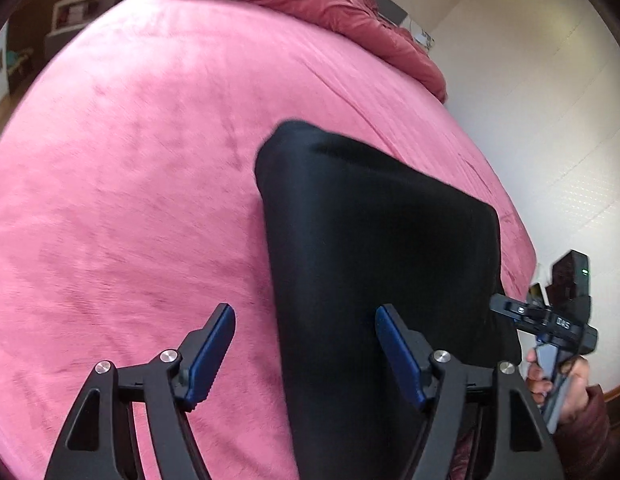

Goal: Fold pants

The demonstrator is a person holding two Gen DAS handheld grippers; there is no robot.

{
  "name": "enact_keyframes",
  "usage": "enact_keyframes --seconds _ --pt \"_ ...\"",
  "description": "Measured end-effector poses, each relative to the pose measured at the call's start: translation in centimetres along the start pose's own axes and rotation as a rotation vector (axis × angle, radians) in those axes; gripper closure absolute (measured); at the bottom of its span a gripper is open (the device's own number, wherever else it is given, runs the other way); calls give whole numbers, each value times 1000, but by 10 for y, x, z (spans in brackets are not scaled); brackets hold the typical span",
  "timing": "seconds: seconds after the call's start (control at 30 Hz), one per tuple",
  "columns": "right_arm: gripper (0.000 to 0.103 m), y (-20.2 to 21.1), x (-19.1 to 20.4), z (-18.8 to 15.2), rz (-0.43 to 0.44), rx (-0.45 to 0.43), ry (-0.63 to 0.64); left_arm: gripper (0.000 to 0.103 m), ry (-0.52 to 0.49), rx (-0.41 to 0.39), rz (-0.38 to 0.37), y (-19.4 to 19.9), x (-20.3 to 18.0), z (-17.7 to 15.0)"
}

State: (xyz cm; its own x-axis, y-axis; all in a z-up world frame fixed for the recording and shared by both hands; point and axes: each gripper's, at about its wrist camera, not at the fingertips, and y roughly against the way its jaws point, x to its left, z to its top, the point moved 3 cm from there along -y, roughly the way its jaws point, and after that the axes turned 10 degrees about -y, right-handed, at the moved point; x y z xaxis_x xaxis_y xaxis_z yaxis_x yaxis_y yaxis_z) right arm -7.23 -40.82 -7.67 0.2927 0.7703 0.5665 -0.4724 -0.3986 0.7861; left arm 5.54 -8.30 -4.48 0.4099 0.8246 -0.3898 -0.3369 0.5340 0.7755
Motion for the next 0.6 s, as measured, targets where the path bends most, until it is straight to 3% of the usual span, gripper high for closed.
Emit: enact_keyframes --seconds 0.2,0.33,0.47,0.6 --pt "16 -26 -16 0 128 105 -21 29 25 31 -92 -21 -3 -4" --pt "18 -40 -20 0 196 135 -20 35 61 53 -155 -31 -5 -9" --pt "30 -43 -18 -4 205 127 17 38 76 45 -180 -38 -8 -12" --pt "42 -39 -12 -9 225 137 17 49 59 13 -181 -34 -11 -16"
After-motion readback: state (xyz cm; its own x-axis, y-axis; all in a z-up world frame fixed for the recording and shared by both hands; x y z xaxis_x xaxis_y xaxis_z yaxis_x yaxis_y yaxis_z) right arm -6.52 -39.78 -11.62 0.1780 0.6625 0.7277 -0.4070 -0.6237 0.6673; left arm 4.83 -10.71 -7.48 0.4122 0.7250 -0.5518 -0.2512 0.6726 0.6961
